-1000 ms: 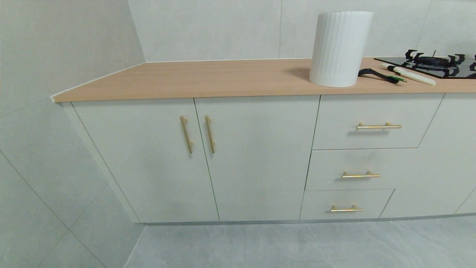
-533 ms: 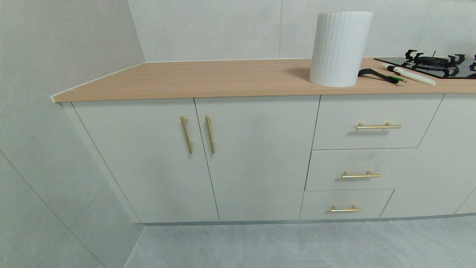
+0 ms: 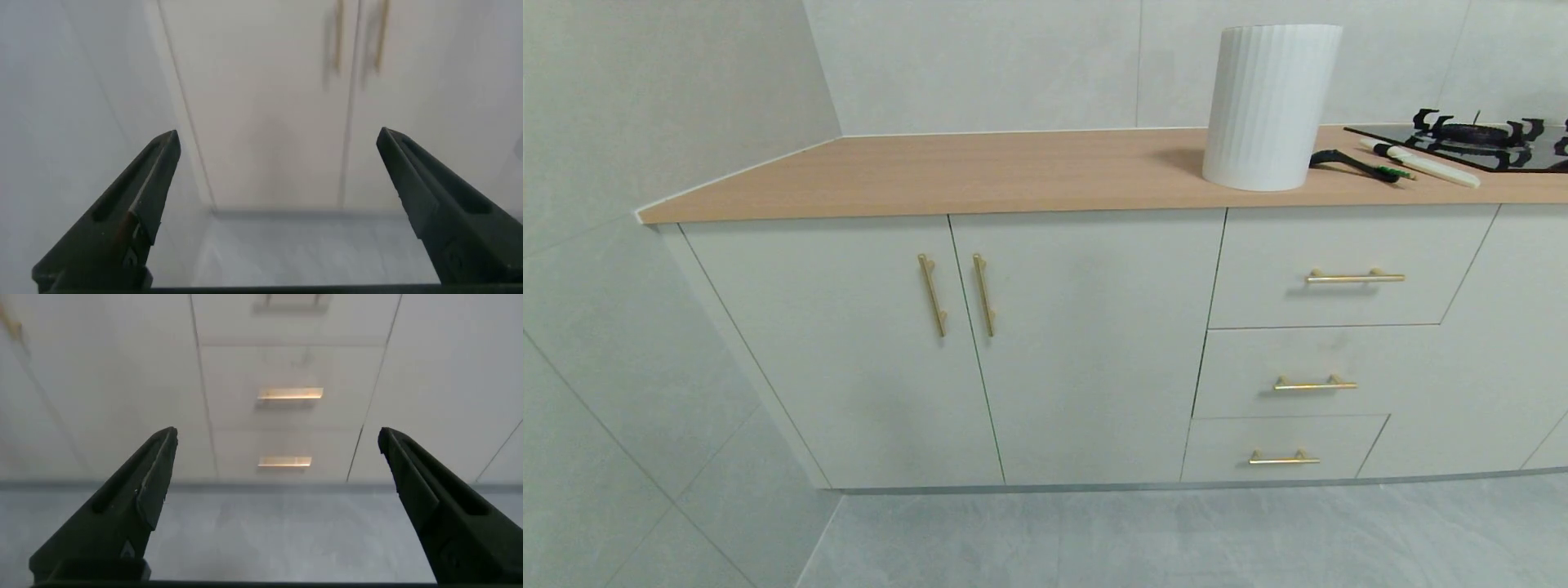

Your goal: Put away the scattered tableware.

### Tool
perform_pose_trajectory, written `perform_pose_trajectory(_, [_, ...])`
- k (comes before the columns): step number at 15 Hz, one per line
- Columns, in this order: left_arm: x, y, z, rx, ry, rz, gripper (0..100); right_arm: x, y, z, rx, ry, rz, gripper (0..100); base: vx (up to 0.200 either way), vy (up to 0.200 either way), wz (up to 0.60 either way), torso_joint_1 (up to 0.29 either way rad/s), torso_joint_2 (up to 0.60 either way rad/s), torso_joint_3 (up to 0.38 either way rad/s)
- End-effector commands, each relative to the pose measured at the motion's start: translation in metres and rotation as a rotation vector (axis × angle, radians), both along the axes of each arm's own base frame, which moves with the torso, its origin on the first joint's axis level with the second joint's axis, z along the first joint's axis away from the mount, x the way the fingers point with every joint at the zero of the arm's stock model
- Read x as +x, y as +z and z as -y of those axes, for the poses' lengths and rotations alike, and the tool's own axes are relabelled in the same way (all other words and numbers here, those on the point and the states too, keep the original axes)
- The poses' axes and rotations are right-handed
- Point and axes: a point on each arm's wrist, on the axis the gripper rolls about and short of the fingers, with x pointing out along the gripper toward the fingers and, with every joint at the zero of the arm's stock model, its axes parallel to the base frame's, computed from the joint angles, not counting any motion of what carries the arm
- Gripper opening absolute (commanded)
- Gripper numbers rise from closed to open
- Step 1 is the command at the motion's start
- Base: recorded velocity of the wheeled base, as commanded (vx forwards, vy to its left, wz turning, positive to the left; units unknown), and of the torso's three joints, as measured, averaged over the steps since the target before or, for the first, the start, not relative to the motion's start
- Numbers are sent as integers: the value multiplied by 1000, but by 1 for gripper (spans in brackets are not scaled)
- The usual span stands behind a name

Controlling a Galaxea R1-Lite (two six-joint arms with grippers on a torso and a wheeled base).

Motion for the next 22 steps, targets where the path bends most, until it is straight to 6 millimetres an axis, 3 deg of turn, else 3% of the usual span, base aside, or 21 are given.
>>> perform_pose_trajectory(1, [2, -11, 1, -44, -60, -60, 100, 0, -5, 0, 2, 9, -49, 100, 0, 0, 0, 0, 0, 0])
perform_pose_trajectory(18, [2, -12, 2, -51, -90, -69, 100, 1, -4, 0, 17, 9, -34, 100, 0, 0, 0, 0, 0, 0])
perform_pose_trajectory(22, [2, -12, 2, -52, -90, -69, 100, 1, -4, 0, 17, 11, -34, 100, 0, -200, 0, 0, 4, 5])
